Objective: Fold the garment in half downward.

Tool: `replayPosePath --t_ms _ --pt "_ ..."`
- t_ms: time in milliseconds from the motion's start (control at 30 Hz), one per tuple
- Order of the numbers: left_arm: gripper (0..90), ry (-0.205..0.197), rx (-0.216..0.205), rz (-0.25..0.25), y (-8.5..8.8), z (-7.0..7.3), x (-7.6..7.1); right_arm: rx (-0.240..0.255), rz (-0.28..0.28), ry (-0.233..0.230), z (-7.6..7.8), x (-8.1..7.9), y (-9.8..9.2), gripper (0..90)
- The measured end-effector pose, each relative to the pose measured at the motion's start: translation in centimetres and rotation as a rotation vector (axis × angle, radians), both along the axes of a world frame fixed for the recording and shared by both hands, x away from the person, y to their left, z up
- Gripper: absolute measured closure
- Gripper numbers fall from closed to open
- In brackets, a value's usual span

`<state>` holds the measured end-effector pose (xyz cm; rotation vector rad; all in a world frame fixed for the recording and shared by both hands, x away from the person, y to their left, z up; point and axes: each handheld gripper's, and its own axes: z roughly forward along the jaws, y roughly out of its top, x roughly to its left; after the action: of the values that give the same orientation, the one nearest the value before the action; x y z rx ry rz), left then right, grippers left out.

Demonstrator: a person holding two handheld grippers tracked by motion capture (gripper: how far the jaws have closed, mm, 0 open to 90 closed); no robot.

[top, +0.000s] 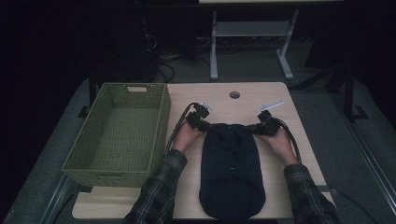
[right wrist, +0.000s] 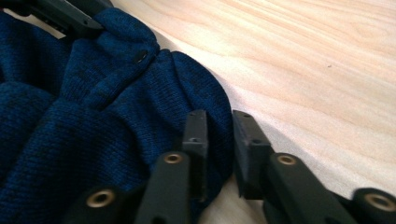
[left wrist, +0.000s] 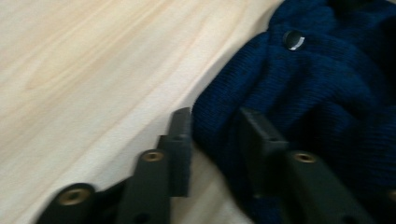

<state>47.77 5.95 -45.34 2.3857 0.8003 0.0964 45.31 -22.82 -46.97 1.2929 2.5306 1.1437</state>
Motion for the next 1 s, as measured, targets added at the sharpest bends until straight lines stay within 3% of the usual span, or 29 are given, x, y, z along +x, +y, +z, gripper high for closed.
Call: replayPosePath --t_ms 133,267,400,567,633,667,867,900,1000 --pt "81.3 0.003 0.014 0.002 -0.1 0.3 -0.1 -0.032 0.007 -0.017 0.3 -0.2 0.3 80.0" --pt "82.2 -0.003 -0.002 0.016 0.0 0.6 -0.3 -0.060 0.015 -0.035 0.6 -0.4 0.5 80.7" --pt "82.3 -0.042 -0.030 0.025 0.3 2.0 -0.5 -0.055 0.006 -0.084 1.7 -0.7 0.3 80.7" --pt "82.5 -0.130 -0.038 0.019 0.2 5.1 -1.0 -0.051 -0.009 -0.140 3.7 -0.8 0.0 80.7" --pt "82.6 -0.143 -0.041 0.020 0.2 5.7 -1.0 -0.047 -0.010 -0.151 4.3 -0.8 -0.1 80.8" --pt "82.6 -0.160 -0.051 0.021 0.3 6.4 -1.1 -0.033 -0.012 -0.190 5.6 -0.8 -0.3 80.8" --pt "82.5 -0.271 -0.078 0.037 0.9 10.5 -1.5 -0.047 -0.013 -0.282 9.3 -0.6 0.0 80.8" --pt "82.5 -0.271 -0.078 0.037 0.9 10.5 -1.5 -0.047 -0.013 -0.282 9.3 -0.6 0.0 80.8" --pt "82.4 -0.313 -0.092 0.038 1.2 12.1 -2.3 -0.056 -0.012 -0.343 11.5 -0.9 0.3 80.8"
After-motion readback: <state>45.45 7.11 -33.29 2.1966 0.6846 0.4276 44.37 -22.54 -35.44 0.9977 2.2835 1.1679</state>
